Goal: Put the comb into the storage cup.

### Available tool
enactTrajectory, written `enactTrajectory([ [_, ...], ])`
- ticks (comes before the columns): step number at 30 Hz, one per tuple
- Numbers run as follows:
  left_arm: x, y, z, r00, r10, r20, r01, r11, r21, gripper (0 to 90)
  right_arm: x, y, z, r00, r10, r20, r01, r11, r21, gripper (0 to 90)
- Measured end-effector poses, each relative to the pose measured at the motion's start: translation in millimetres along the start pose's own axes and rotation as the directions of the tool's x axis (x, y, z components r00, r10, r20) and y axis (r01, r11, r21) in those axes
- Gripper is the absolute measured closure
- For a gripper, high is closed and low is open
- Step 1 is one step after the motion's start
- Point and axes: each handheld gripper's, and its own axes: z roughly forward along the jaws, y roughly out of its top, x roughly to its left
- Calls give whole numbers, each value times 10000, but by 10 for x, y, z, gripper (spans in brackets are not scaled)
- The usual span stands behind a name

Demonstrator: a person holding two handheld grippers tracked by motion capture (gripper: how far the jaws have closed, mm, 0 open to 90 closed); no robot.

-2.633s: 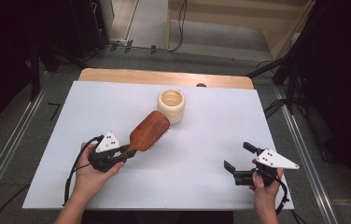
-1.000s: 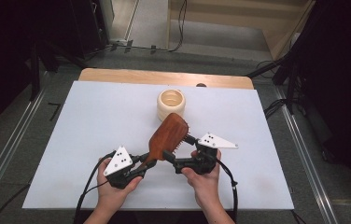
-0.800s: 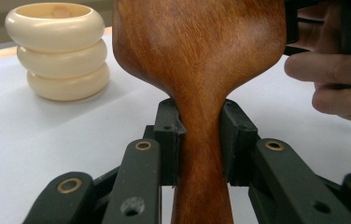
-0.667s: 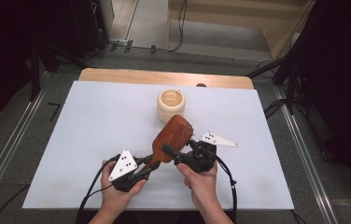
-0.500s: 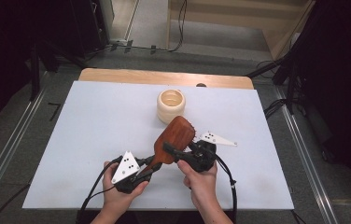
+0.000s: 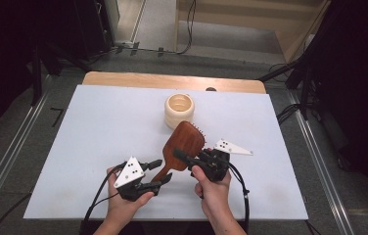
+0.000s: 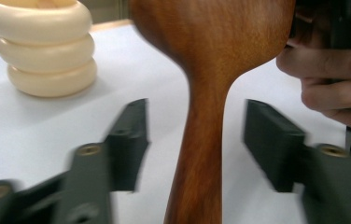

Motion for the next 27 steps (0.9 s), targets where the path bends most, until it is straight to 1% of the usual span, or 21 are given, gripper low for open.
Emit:
enactTrajectory([
  [2, 48, 15, -46, 9998, -176, -80, 175, 9998, -133, 247, 0, 22, -35, 9997, -247, 3, 247, 9996, -106, 522],
  [3, 48, 15, -46, 9998, -176, -80, 175, 9998, -133, 184, 0, 22, -35, 9997, -247, 3, 247, 9996, -106, 522],
  [4, 72, 20, -69, 9996, -274, -119, 272, 9995, -179, 184, 7, 33, -51, 9994, -334, 58, 335, 9993, -135, 524],
  [5, 96, 22, -99, 9994, -301, -182, 297, 9993, -235, 125, 8, 45, -65, 9989, -454, 122, 456, 9988, -163, 527],
  [7, 142, 19, -162, 9990, -338, -291, 327, 9989, -342, 87, 12, 66, -93, 9978, -639, 165, 644, 9976, -261, 530],
  [8, 168, 17, -188, 9983, -427, -396, 413, 9985, -353, 0, 6, 86, -119, 9974, -692, 189, 698, 9970, -333, 531],
  [10, 228, 2, -247, 9967, -647, -484, 628, 9972, -396, 0, 1, 93, -131, 9974, -694, 192, 701, 9967, -399, 532],
  [11, 256, -14, -277, 9960, -703, -550, 678, 9966, -462, 0, -5, 108, -156, 9967, -785, 209, 794, 9957, -469, 533],
  [13, 305, -53, -338, 9942, -770, -751, 731, 9959, -535, 0, -10, 122, -181, 9959, -855, 312, 871, 9946, -558, 534],
  [14, 326, -71, -363, 9934, -743, -870, 703, 9964, -476, 0, -15, 129, -193, 9955, -902, 291, 918, 9940, -602, 534],
  [15, 369, -109, -423, 9913, -768, -1066, 729, 9965, -398, 0, -18, 137, -205, 9952, -943, 270, 959, 9932, -655, 533],
  [16, 369, -109, -423, 9913, -768, -1066, 729, 9965, -398, 0, -18, 146, -214, 9947, -978, 328, 999, 9927, -679, 534],
  [18, 410, -151, -492, 9891, -805, -1236, 761, 9963, -396, 0, -19, 155, -221, 9939, -1022, 407, 1048, 9921, -685, 533],
  [19, 434, -172, -530, 9876, -788, -1358, 750, 9966, -330, 0, -19, 163, -230, 9933, -1039, 503, 1073, 9917, -707, 533],
  [21, 486, -213, -608, 9842, -772, -1594, 745, 9970, -227, 0, -31, 177, -247, 9927, -1096, 496, 1131, 9907, -757, 533],
  [22, 521, -238, -658, 9818, -715, -1760, 693, 9974, -189, 0, -33, 191, -268, 9909, -1195, 621, 1238, 9898, -708, 533],
  [24, 566, -265, -729, 9776, -803, -1943, 772, 9967, -238, 0, -37, 197, -274, 9895, -1277, 679, 1325, 9886, -711, 533],
  [25, 597, -275, -778, 9745, -831, -2085, 793, 9965, -268, 0, -39, 207, -285, 9891, -1296, 705, 1344, 9886, -673, 533],
  [26, 614, -281, -807, 9738, -862, -2106, 816, 9962, -308, 0, -46, 219, -294, 9876, -1372, 759, 1425, 9874, -694, 533],
  [27, 632, -286, -844, 9711, -876, -2221, 824, 9961, -329, 0, -49, 227, -299, 9872, -1392, 780, 1447, 9870, -697, 534],
])
